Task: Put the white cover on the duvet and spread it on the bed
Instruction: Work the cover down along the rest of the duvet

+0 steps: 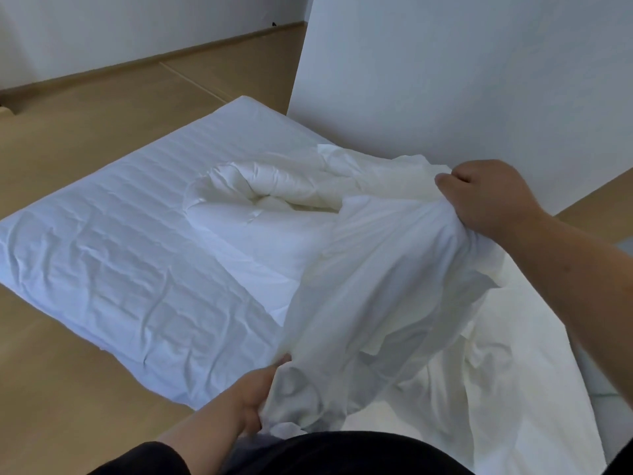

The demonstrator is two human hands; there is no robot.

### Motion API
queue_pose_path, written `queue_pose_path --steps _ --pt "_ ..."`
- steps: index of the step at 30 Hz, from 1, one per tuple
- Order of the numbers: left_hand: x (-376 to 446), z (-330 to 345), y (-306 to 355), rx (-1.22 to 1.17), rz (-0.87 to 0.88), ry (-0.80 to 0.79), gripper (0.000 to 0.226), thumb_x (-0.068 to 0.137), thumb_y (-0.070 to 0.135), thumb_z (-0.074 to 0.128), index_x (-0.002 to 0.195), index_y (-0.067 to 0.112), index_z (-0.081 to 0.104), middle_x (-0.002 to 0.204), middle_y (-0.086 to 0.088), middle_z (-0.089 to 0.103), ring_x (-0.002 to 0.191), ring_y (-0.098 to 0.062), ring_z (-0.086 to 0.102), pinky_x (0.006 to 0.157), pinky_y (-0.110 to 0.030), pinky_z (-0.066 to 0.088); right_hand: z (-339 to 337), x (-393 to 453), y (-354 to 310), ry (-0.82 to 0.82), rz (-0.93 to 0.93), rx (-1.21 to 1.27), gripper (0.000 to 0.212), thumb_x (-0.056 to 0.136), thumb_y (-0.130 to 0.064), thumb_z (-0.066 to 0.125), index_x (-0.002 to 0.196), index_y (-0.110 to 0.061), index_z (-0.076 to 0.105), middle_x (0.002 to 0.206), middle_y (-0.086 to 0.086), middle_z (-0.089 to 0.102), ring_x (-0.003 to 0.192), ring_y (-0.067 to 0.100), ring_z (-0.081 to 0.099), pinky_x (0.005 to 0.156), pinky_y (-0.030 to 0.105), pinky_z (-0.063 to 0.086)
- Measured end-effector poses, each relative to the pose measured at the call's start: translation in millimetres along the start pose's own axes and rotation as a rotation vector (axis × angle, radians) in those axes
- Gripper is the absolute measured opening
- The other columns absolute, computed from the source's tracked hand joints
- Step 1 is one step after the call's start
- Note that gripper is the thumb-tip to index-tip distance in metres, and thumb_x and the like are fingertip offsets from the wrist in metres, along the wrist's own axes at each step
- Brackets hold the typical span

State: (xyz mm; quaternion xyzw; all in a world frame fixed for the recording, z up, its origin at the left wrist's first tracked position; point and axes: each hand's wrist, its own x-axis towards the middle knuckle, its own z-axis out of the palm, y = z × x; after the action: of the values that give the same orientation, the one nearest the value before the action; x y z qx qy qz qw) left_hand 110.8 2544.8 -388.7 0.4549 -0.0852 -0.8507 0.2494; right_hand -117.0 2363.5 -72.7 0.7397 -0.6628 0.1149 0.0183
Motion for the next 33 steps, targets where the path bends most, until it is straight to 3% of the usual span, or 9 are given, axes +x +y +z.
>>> queue_pose_path --steps 4,9,13,16,19,21,24,30,33 --pt "-14.2 -9.3 14.4 -0.068 0.227 -0.046 0.067 0.081 0.052 0.078 0.128 0.006 0.066 0.128 -0.021 0.065 0.114 -0.037 0.065 0.098 -0.048 0.049 29.1 -9.3 38.1 -0.151 0.120 0.065 0.047 0.099 -0.029 0.049 0.062 -0.001 0.040 0.065 0.017 0.045 0.065 0.031 0.042 0.060 0.039 0.031" --pt "-75.8 12.4 68.0 -0.083 0.535 -0.182 0.082 0.051 0.047 0.096 0.119 0.007 0.072 0.120 -0.020 0.069 0.106 -0.033 0.069 0.078 -0.040 0.059 71.2 -35.8 60.2 -0.195 0.235 0.104 0.045 0.102 -0.037 0.044 0.078 0.000 0.055 0.077 0.014 0.059 0.081 0.036 0.057 0.066 0.040 0.036" --pt "-103.9 43.4 100.5 -0.049 0.607 -0.250 0.072 0.061 0.050 0.090 0.122 0.017 0.072 0.132 -0.013 0.065 0.120 -0.028 0.063 0.092 -0.039 0.056 73.3 -85.7 11.3 0.103 -0.056 0.328 0.033 0.094 -0.045 0.045 0.090 -0.016 0.059 0.088 -0.007 0.058 0.083 0.018 0.053 0.077 0.036 0.040" --pt "-105.2 60.3 107.9 -0.048 0.586 -0.255 0.061 0.079 0.048 0.077 0.129 0.016 0.067 0.140 -0.015 0.058 0.128 -0.032 0.057 0.105 -0.048 0.046 87.7 -136.8 -31.3 0.069 -0.425 0.337 0.047 0.090 -0.052 0.052 0.123 -0.019 0.055 0.120 -0.001 0.059 0.116 0.016 0.050 0.102 0.037 0.035" --pt "-104.4 71.0 110.6 -0.036 0.540 -0.247 0.054 0.091 0.046 0.055 0.133 0.013 0.064 0.140 -0.016 0.058 0.130 -0.035 0.055 0.113 -0.052 0.037 110.6 -162.3 -51.3 0.105 -0.342 0.427 0.054 0.089 -0.054 0.055 0.134 -0.028 0.044 0.136 -0.006 0.048 0.132 0.012 0.040 0.114 0.027 0.027" --pt "-104.9 74.7 112.4 -0.021 0.511 -0.250 0.059 0.090 0.046 0.055 0.138 0.012 0.057 0.140 -0.015 0.059 0.131 -0.034 0.055 0.113 -0.052 0.037 116.5 -166.3 -49.5 0.148 -0.178 0.546 0.054 0.088 -0.059 0.056 0.133 -0.032 0.044 0.132 -0.018 0.045 0.129 0.002 0.039 0.112 0.016 0.025" --pt "-106.5 77.0 115.3 0.025 0.491 -0.213 0.062 0.092 0.047 0.057 0.141 0.010 0.053 0.139 -0.013 0.060 0.130 -0.031 0.056 0.110 -0.049 0.039 117.4 -172.5 -38.4 0.135 -0.160 0.499 0.046 0.091 -0.065 0.051 0.127 -0.037 0.053 0.124 -0.014 0.055 0.121 0.003 0.046 0.107 0.010 0.027" --pt "-103.0 79.3 117.1 0.085 0.437 -0.137 0.056 0.102 0.054 0.028 0.133 0.019 0.059 0.133 -0.006 0.066 0.125 -0.024 0.061 0.112 -0.046 0.039 105.9 -187.5 -49.5 0.103 0.011 0.659 0.003 0.089 -0.039 0.061 0.088 -0.038 0.059 0.096 -0.017 0.061 0.092 0.002 0.058 0.079 0.006 0.039" --pt "-103.7 74.7 116.0 0.062 0.363 -0.080 0.048 0.107 0.044 0.031 0.129 0.017 0.064 0.128 -0.008 0.068 0.119 -0.026 0.065 0.105 -0.045 0.046 102.8 -190.5 -52.3 0.102 0.069 0.681 0.024 0.090 -0.016 0.071 0.082 -0.035 0.059 0.093 -0.018 0.061 0.089 0.006 0.059 0.074 0.009 0.041"
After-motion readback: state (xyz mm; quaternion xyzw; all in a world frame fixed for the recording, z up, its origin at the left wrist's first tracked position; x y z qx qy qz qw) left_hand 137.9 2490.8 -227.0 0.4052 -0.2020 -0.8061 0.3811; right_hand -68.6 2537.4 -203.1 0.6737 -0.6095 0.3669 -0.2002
